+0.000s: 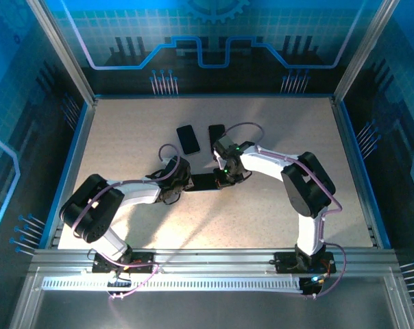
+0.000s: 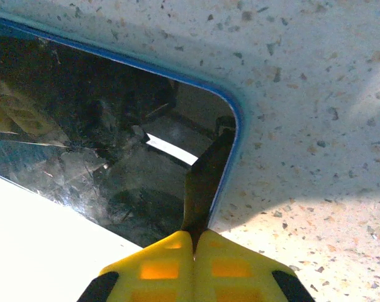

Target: Put the phone into the phone case

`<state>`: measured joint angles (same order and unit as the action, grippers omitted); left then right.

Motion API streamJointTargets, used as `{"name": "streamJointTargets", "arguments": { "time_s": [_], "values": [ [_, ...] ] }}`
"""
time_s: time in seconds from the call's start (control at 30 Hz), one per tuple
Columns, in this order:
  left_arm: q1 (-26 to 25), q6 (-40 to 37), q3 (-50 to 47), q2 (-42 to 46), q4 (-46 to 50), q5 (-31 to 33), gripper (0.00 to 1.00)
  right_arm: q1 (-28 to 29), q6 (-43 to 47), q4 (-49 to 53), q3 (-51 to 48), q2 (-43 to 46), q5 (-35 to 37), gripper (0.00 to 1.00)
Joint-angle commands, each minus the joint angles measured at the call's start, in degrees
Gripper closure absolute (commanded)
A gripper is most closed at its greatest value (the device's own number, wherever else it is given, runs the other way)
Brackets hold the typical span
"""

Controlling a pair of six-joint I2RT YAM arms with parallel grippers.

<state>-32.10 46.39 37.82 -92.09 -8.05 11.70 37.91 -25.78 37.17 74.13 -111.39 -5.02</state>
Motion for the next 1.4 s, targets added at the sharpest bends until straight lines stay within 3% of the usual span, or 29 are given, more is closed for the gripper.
{"name": "streamJointTargets", "arguments": {
  "time_s": [0.0, 0.57, 1.07, 1.37],
  "values": [
    [0.5, -0.1, -2.0, -4.3, 4.2, -1.1, 0.85, 4.7, 2.2, 1.8, -3.5, -10.6, 3.0, 1.00],
    [2.2, 1.1, -4.3, -4.1, 6.2, -2.4, 0.86, 7.8, 4.7, 3.7, -2.3, -14.5, 2.7, 1.00],
    [2.1, -1.9, 3.5, -2.7, 12.7, -2.5, 0.86, -1.3, 0.9, 0.3, -1.8, 6.1, -4.7, 0.97],
    [1.3, -2.0, 3.8, -2.9, 12.4, -1.6, 0.86, -2.7, 2.4, -0.3, -2.0, 7.9, -5.6, 1.00]
  ]
}}
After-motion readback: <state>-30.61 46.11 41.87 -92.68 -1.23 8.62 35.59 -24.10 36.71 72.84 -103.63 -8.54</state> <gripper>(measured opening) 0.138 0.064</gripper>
